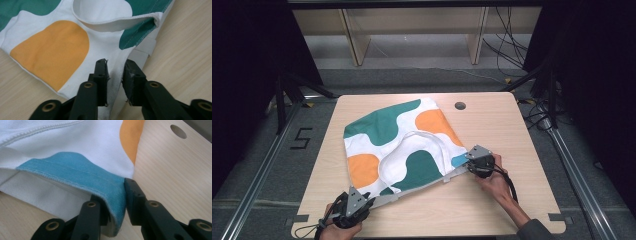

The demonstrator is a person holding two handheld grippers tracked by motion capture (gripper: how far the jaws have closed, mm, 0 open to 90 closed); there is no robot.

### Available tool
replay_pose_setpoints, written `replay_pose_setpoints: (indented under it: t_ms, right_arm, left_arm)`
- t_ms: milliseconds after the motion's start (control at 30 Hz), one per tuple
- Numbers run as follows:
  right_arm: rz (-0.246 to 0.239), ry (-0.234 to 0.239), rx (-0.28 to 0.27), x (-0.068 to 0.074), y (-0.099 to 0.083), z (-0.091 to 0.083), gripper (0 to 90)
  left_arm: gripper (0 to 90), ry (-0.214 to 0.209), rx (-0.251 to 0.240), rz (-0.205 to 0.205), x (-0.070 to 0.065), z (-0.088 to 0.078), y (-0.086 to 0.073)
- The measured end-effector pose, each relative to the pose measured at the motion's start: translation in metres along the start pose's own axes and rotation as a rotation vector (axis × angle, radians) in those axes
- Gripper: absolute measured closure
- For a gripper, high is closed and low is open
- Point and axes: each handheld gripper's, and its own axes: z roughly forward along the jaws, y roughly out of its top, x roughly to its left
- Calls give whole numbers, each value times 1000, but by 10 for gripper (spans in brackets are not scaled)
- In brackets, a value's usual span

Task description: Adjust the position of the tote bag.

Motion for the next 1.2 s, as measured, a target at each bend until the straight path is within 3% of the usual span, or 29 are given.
replay_pose_setpoints:
  t_ms: [100, 167, 200, 233, 267, 300, 367, 400, 467, 600, 733, 800, 967, 1000, 1067, 1133, 1200]
  right_arm:
    - [-5, -2, -7, -1, 0, -3, 806]
    - [-19, -11, -13, -2, -1, -6, 811]
    - [3, 3, -2, 0, -2, -7, 813]
    - [-2, -1, -2, 0, -3, -9, 818]
    - [-14, -2, -2, 0, -4, -10, 821]
    - [-7, 1, 1, 2, -5, -13, 822]
    - [-18, 18, 15, 5, -12, -24, 825]
    - [-18, 18, 15, 5, -12, -24, 825]
    - [-17, 29, 30, 9, -21, -37, 825]
    - [-22, 44, 19, 12, -30, -55, 826]
    - [-9, 35, 21, 24, -43, -82, 830]
    - [2, 34, 18, 27, -47, -87, 828]
    - [12, 36, 8, 27, -47, -87, 817]
    - [14, 37, 4, 27, -47, -86, 811]
    - [23, 34, -10, 28, -46, -83, 762]
    - [46, 44, -10, 28, -45, -81, 742]
    - [50, 41, -7, 30, -43, -80, 732]
  left_arm:
    - [619, 24, 17, -11, -4, 1, -4]
    - [578, 34, 33, 16, -11, 5, -7]
    - [557, 47, 37, 35, -13, 6, -7]
    - [553, 67, 37, 39, -14, 4, -6]
    - [549, 60, 28, 68, -13, 5, -5]
    - [547, 67, 22, 59, -13, 6, -6]
    - [550, 86, 48, 80, -10, 7, -9]
    - [550, 96, 40, 58, -10, 8, -10]
    - [527, 112, 56, 59, -8, 8, -10]
    - [525, 155, 81, 100, -13, 7, -11]
    - [499, 148, 66, 20, -9, 14, -9]
    - [482, 146, 46, -25, -7, 17, -9]
    - [432, 135, 73, -1, -3, 28, -3]
    - [438, 127, 62, -25, -2, 29, -3]
    - [489, 115, 79, -27, 4, 28, -2]
    - [516, 113, 63, -44, 8, 30, -2]
    - [533, 102, 78, -17, 12, 31, -1]
